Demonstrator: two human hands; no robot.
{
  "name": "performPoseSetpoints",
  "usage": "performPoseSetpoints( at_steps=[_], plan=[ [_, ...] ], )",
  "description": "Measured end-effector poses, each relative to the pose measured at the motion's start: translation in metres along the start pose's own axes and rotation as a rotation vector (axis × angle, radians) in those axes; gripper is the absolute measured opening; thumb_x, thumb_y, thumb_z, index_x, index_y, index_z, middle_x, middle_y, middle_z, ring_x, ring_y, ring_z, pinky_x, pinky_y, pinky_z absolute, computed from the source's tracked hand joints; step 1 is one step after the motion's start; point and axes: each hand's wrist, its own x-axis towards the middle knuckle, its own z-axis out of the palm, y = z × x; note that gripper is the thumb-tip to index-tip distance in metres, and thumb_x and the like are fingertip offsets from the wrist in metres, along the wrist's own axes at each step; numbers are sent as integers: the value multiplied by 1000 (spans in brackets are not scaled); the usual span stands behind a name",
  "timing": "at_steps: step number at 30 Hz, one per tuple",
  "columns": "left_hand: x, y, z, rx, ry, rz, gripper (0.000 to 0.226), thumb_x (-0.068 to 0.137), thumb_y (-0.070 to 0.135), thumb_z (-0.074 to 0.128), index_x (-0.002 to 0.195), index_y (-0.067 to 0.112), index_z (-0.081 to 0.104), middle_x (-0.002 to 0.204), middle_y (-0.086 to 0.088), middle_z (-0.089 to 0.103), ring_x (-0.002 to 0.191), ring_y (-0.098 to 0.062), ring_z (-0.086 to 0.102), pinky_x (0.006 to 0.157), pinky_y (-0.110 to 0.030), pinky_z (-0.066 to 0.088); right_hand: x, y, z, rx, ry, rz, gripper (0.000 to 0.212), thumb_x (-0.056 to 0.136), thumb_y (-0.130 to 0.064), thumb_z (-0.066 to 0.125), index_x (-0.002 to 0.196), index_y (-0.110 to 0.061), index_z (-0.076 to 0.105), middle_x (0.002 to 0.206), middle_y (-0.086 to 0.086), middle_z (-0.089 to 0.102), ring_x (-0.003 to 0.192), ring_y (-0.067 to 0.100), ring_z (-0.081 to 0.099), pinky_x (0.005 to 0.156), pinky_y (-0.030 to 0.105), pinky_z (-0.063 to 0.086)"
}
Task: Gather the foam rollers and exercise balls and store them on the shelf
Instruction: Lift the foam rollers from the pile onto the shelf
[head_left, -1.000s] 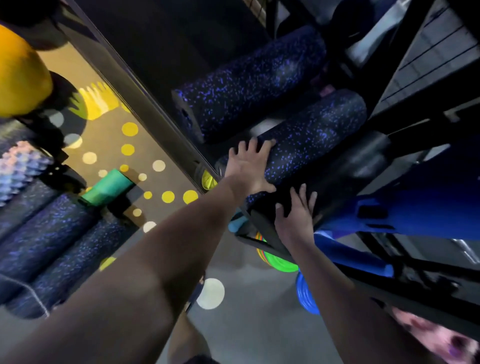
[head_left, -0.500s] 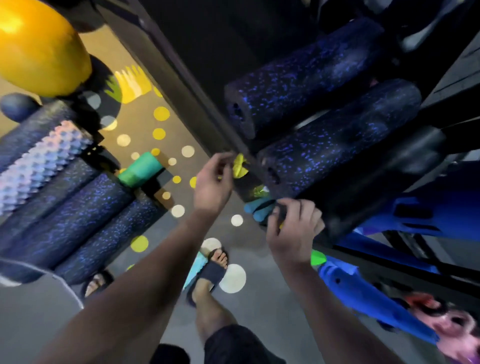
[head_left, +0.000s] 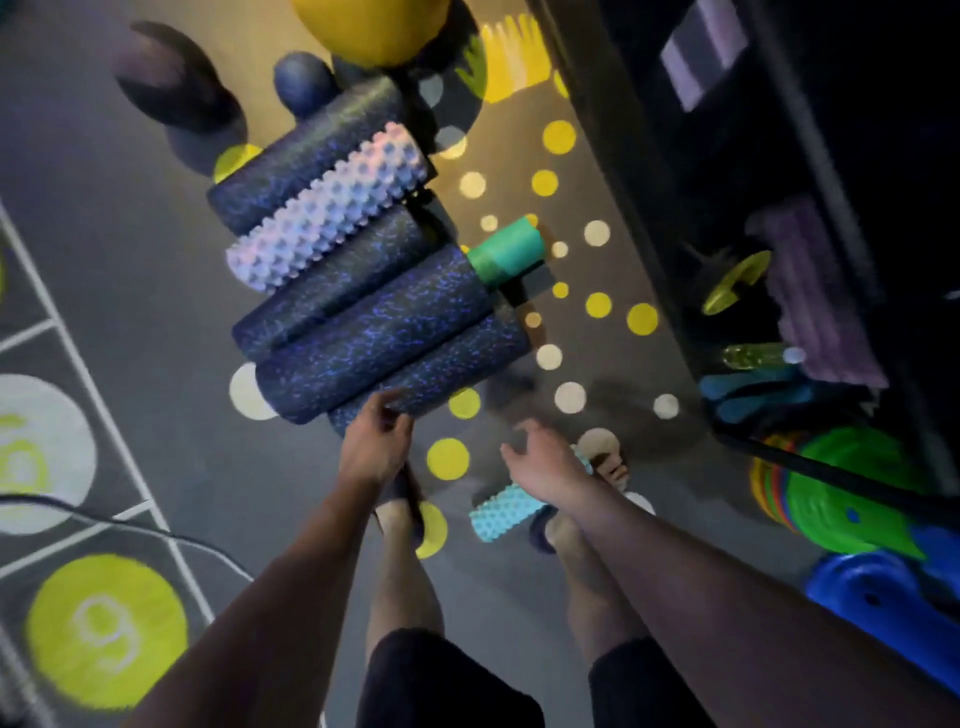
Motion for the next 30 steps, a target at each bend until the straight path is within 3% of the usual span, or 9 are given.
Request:
performPoseSetpoints(
  at_steps=[5, 7, 8, 10, 18, 22, 25, 27, 30],
  plan=[
    [40, -43, -52, 4, -91, -20, 41, 95, 22, 67, 132, 9, 57, 108, -15, 71, 100, -29, 70, 88, -35, 51, 24, -67, 44, 238, 85, 131, 29, 101, -28, 56, 124, -9, 60, 124, 15, 65, 114, 31, 61, 89, 33, 45],
    [57, -59, -73, 66, -137, 38, 44, 94, 24, 67, 133, 8, 55, 110, -15, 69, 101, -29, 67, 85, -31, 47, 36, -90, 64, 434, 91, 234, 12, 101, -24, 54, 96, -16, 62, 106, 16, 65, 93, 30, 64, 74, 40, 50],
    [67, -68, -82, 98, -152, 75, 45, 94, 25, 67, 135, 9, 55, 113, -14, 67, 102, -29, 66, 86, -29, 45, 43, -102, 73, 550, 83, 284, 16, 102, -23, 53, 87, -18, 57, 99, 15, 62, 85, 28, 62, 64, 37, 48],
    [86, -80, -101, 165, -180, 130, 49, 93, 26, 68, 137, 10, 54, 120, -13, 65, 107, -29, 65, 91, -30, 46, 56, -124, 90, 704, 68, 336, 18, 103, -23, 50, 87, -17, 54, 94, 10, 58, 83, 26, 60, 56, 30, 45],
    [139, -84, -134, 375, -207, 186, 88, 81, 47, 79, 153, 19, 37, 140, -13, 47, 130, -33, 50, 106, -41, 44, 97, -166, 125, 772, 129, 320, 28, 93, -29, 56, 67, -19, 51, 77, 13, 53, 80, 31, 56, 71, 46, 48],
    [176, -72, -116, 535, -226, 193, 124, 69, 58, 84, 162, 27, 9, 161, -13, 24, 147, -34, 29, 115, -49, 38, 130, -158, 116, 811, 170, 361, 22, 91, -27, 56, 72, -17, 58, 80, 20, 63, 78, 30, 59, 65, 50, 56],
    [213, -75, -85, 684, -222, 204, 146, 61, 65, 86, 160, 31, -16, 170, -11, -6, 156, -36, 1, 125, -54, 16, 176, -131, 121, 857, 140, 405, 19, 97, -21, 55, 81, -13, 60, 82, 13, 59, 77, 26, 59, 60, 35, 51],
    [242, -81, -58, 795, -237, 232, 156, 54, 70, 86, 155, 33, -27, 168, -12, -17, 154, -42, -11, 124, -60, 3, 215, -109, 134, 881, 144, 432, 15, 93, -25, 60, 86, -11, 63, 86, 11, 61, 76, 25, 58, 64, 37, 49],
    [273, -97, -29, 840, -208, 281, 162, 44, 75, 86, 154, 36, -27, 169, -15, -1, 152, -48, 6, 120, -68, 9, 272, -80, 165, 952, 149, 462, 33, 77, -33, 78, 100, -11, 67, 101, 8, 74, 85, 25, 70, 69, 37, 56]
  ],
)
